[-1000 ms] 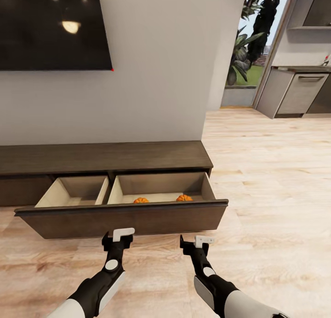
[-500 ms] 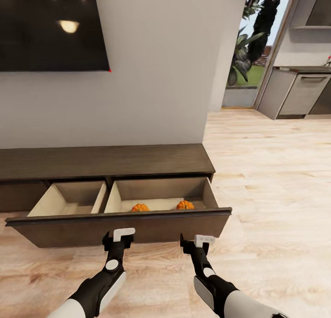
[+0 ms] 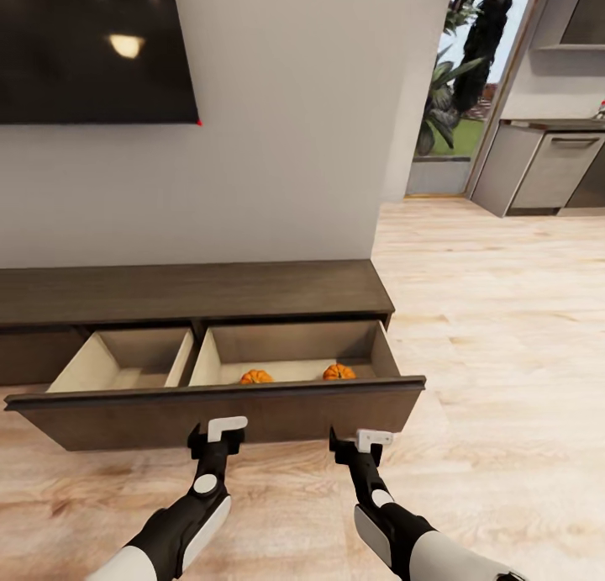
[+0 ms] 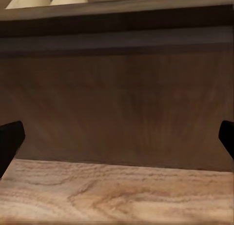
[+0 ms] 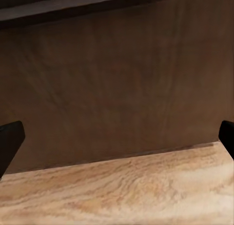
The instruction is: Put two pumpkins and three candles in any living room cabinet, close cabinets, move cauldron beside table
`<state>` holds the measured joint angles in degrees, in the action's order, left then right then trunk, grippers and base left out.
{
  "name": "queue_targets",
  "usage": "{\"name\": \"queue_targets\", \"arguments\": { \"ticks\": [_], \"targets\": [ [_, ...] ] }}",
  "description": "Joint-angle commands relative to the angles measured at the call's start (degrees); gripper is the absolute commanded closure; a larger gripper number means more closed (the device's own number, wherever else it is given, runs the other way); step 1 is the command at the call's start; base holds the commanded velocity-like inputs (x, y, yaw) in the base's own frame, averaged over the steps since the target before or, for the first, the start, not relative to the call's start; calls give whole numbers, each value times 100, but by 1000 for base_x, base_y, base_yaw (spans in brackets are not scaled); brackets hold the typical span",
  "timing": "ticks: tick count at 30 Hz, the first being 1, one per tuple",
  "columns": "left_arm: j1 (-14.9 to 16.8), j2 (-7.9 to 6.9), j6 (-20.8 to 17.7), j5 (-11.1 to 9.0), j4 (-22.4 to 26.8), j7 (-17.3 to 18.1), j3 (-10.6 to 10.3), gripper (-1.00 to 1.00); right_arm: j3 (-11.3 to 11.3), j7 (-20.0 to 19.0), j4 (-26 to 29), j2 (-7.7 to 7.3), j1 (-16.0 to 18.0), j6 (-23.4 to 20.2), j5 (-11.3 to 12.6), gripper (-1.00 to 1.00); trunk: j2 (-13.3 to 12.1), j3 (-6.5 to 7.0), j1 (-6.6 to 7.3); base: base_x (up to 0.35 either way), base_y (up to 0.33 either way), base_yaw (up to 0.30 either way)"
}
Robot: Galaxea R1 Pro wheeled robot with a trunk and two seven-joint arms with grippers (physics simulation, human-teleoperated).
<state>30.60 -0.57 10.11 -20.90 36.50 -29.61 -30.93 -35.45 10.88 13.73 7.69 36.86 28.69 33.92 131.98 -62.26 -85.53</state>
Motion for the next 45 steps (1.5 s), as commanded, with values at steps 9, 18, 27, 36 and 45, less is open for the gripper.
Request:
{"name": "queue_targets", "arguments": {
  "ticks": [9, 18, 27, 36, 45],
  "targets": [
    [7, 9, 15, -77, -2, -31, -42, -100, -50, 46, -2, 0, 5, 13, 18, -100, 364, -167, -197, 0, 0, 0],
    [7, 13, 9, -55, -2, -21, -49, -100, -42, 123, -2, -4, 5, 85, 55, -100, 725, -328, -395, 0, 0, 0],
    [7, 4, 16, -46, -2, 185, -141, -100, -56, 298, 6, -4, 5, 223, 273, -100, 765, -346, -417, 0, 0, 0],
    [7, 11, 10, -69, -2, 261, -150, -100, -58, 301, 7, 3, 5, 224, 265, -100, 765, -346, -417, 99, 0, 0],
    [7, 6, 9, -80, -2, 263, -147, -100, -66, 301, 7, 4, 5, 224, 264, -100, 765, -346, -417, 145, 0, 0]
  ]
}}
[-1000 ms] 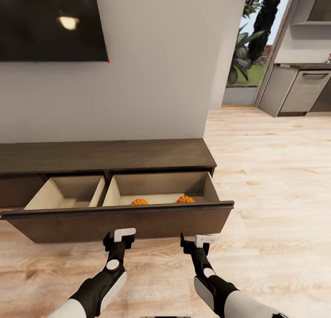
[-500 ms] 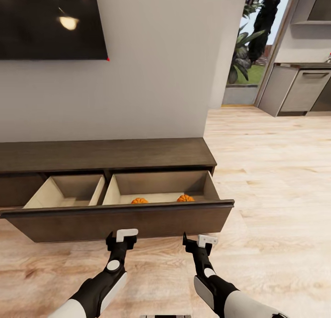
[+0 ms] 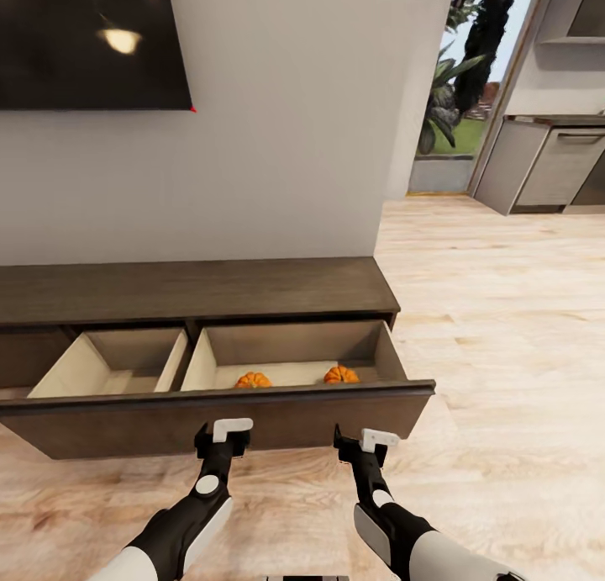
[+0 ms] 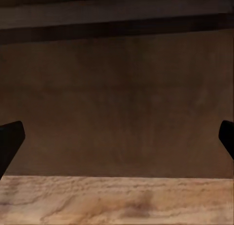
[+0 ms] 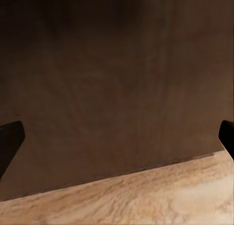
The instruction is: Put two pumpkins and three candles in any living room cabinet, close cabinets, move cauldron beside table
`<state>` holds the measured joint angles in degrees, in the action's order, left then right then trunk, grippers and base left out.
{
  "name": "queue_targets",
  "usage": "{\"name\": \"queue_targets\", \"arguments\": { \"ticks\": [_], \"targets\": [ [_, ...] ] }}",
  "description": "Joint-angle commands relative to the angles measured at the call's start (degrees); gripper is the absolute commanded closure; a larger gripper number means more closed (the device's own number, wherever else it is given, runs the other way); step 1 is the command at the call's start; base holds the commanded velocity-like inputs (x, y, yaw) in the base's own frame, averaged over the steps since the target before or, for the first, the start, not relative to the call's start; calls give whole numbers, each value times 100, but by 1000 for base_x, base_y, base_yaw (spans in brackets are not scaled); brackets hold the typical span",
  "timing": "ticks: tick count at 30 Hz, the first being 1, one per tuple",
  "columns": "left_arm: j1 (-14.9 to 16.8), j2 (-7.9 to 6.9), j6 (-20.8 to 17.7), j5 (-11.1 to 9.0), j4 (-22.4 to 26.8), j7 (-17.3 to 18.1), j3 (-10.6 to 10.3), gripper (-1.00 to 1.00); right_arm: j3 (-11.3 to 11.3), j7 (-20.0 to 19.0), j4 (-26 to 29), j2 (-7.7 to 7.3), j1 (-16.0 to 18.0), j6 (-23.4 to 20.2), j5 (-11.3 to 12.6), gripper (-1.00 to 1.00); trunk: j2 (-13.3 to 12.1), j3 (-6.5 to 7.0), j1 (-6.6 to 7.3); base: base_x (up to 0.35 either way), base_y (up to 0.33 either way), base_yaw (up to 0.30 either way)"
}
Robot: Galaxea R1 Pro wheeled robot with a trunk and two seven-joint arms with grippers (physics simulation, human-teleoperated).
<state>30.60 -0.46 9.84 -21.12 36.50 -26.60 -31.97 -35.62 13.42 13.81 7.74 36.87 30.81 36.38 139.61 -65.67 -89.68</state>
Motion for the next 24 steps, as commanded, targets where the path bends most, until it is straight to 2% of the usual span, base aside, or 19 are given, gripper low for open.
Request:
{"name": "queue_targets", "arguments": {
  "ticks": [1, 24],
  "targets": [
    [7, -5, 36, -58, -3, -39, -43, -100, -49, 46, -1, -1, 5, 13, 18, -100, 2, -5, -2, 283, 0, 0],
    [7, 2, 36, -41, -3, -39, -46, -100, -50, 46, -1, -1, 5, 13, 18, -100, 2, -5, -2, 159, 0, 0]
  ]
}}
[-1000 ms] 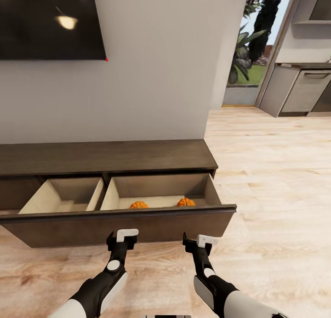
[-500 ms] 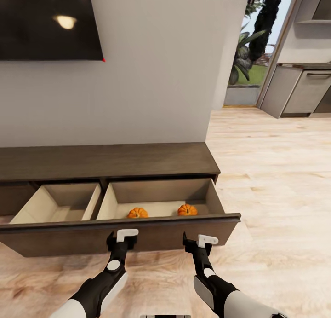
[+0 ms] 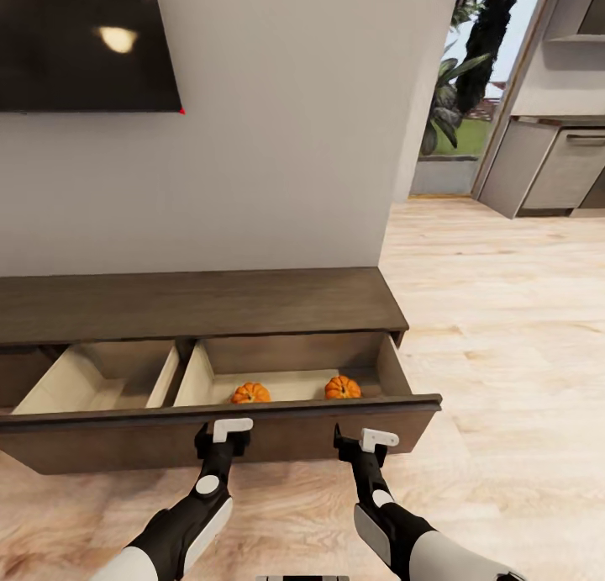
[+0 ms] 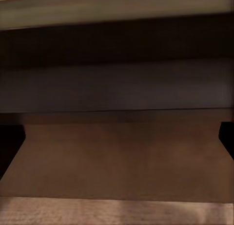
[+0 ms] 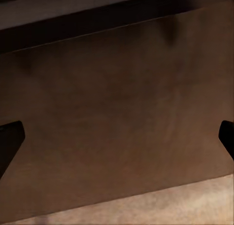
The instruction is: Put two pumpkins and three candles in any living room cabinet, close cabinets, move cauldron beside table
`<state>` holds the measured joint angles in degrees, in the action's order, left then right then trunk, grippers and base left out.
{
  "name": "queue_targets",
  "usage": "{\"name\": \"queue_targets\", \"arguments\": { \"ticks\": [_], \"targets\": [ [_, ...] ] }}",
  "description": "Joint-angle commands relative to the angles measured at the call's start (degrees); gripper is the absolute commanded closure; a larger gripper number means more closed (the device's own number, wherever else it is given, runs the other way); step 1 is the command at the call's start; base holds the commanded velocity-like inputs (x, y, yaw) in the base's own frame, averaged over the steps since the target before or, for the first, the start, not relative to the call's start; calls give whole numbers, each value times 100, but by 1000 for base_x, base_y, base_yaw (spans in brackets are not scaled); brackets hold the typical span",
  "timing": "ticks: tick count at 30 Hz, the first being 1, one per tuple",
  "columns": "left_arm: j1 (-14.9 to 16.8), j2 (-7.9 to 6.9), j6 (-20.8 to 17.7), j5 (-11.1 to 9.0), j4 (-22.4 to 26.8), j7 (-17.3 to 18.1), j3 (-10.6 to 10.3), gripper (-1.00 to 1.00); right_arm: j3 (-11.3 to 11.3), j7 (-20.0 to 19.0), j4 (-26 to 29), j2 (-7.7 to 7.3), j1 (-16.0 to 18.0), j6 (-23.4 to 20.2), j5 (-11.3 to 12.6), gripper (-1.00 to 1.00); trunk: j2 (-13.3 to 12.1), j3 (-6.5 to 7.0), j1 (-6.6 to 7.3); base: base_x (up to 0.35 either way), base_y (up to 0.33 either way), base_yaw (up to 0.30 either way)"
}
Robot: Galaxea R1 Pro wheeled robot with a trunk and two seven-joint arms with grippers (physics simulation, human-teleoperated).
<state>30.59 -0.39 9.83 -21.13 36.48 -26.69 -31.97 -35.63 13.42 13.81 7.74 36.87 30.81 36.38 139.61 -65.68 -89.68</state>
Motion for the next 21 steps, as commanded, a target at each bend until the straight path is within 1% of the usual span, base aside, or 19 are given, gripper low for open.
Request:
{"name": "queue_targets", "arguments": {
  "ticks": [1, 21],
  "targets": [
    [9, -5, 37, -40, 0, -29, -46, -100, -49, 46, -1, -1, 5, 13, 18, -100, 2, -4, -1, 222, 0, 0],
    [9, -5, 37, -40, 0, -29, -46, -100, -49, 46, -1, -1, 5, 13, 18, -100, 2, -4, -1, 247, 0, 0]
  ]
}}
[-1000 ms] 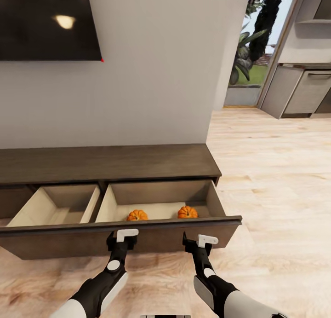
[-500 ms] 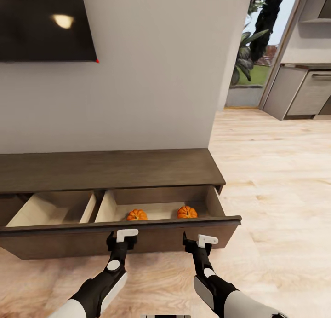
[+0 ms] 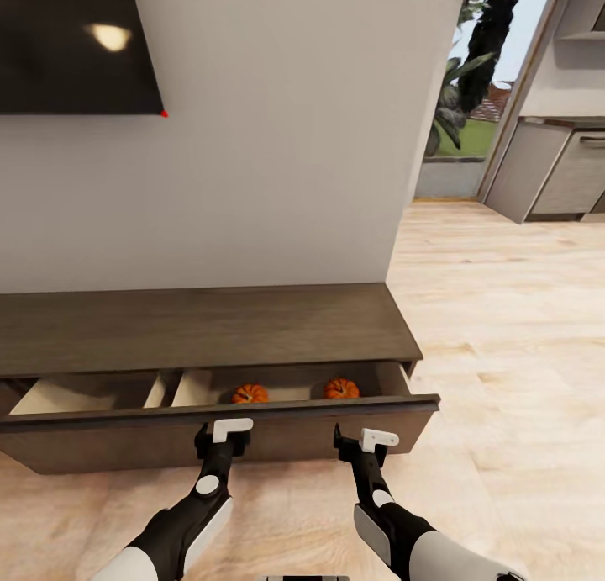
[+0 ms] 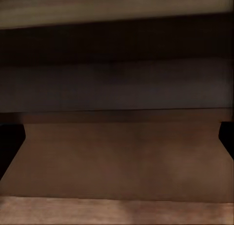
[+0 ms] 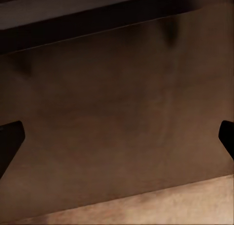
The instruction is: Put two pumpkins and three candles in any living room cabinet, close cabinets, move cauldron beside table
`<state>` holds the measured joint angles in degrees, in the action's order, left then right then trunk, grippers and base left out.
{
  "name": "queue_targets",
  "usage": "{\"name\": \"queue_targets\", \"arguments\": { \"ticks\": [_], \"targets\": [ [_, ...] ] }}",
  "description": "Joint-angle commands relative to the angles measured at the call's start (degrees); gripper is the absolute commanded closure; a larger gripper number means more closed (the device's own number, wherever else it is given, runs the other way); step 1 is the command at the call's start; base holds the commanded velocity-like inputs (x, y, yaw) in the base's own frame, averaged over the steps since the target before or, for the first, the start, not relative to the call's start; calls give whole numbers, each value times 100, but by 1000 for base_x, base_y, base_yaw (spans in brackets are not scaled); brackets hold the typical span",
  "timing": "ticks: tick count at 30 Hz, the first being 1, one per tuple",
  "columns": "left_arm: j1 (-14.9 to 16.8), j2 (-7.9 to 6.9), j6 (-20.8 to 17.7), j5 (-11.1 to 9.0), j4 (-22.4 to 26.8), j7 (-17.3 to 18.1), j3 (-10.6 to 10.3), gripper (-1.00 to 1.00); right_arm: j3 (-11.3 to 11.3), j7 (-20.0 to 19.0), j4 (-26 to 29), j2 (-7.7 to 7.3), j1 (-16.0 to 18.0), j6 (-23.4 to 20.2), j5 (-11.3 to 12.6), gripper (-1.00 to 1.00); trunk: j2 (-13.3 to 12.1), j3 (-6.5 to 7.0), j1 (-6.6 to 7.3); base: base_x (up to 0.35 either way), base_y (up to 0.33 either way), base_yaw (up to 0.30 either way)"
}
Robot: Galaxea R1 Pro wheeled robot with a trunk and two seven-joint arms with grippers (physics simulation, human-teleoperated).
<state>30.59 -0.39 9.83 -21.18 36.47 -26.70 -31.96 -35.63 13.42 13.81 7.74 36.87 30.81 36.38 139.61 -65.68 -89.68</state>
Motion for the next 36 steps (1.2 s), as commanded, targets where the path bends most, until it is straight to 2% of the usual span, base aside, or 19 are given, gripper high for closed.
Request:
{"name": "queue_targets", "arguments": {
  "ticks": [1, 20, 36],
  "targets": [
    [9, -5, 36, -36, 1, -28, -47, -100, -49, 46, -1, -1, 5, 13, 18, -100, 2, -4, -2, 250, 0, 0],
    [9, -5, 36, -36, 1, -28, -47, -100, -49, 46, -1, -1, 5, 13, 20, -100, 2, -4, -2, 231, 0, 0],
    [9, -13, 52, -7, 1, -34, -50, -100, -49, 46, -1, -1, 5, 4, 18, -100, 2, -4, -2, 42, 0, 0]
  ]
}}
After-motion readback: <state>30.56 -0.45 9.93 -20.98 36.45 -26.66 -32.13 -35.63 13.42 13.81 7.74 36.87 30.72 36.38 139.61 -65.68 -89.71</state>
